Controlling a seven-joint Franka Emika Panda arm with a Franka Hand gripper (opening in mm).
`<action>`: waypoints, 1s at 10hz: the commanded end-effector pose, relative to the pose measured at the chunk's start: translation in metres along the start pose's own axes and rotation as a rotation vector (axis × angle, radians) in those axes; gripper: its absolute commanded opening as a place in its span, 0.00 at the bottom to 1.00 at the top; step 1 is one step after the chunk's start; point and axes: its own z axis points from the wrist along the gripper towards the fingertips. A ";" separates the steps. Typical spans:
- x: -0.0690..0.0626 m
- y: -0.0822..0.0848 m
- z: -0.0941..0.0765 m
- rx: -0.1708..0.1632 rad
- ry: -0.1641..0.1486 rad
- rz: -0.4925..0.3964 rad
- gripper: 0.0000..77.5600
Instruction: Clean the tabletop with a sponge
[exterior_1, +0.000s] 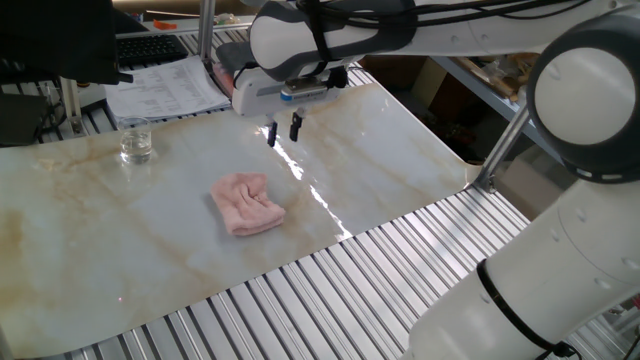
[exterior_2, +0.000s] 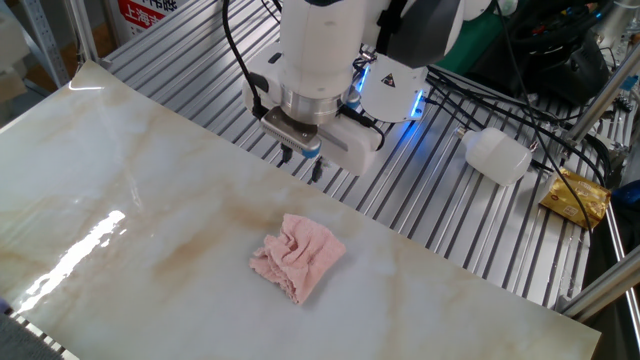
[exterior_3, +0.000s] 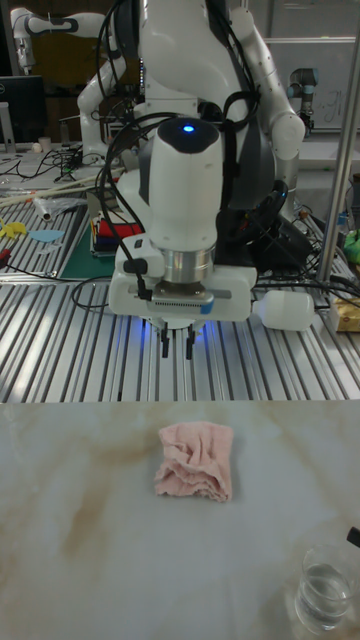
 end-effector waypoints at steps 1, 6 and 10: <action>-0.004 -0.002 -0.001 0.000 0.012 -0.018 0.01; -0.003 -0.003 -0.002 -0.027 0.025 -0.061 0.01; -0.001 -0.004 -0.003 -0.025 0.024 -0.063 0.01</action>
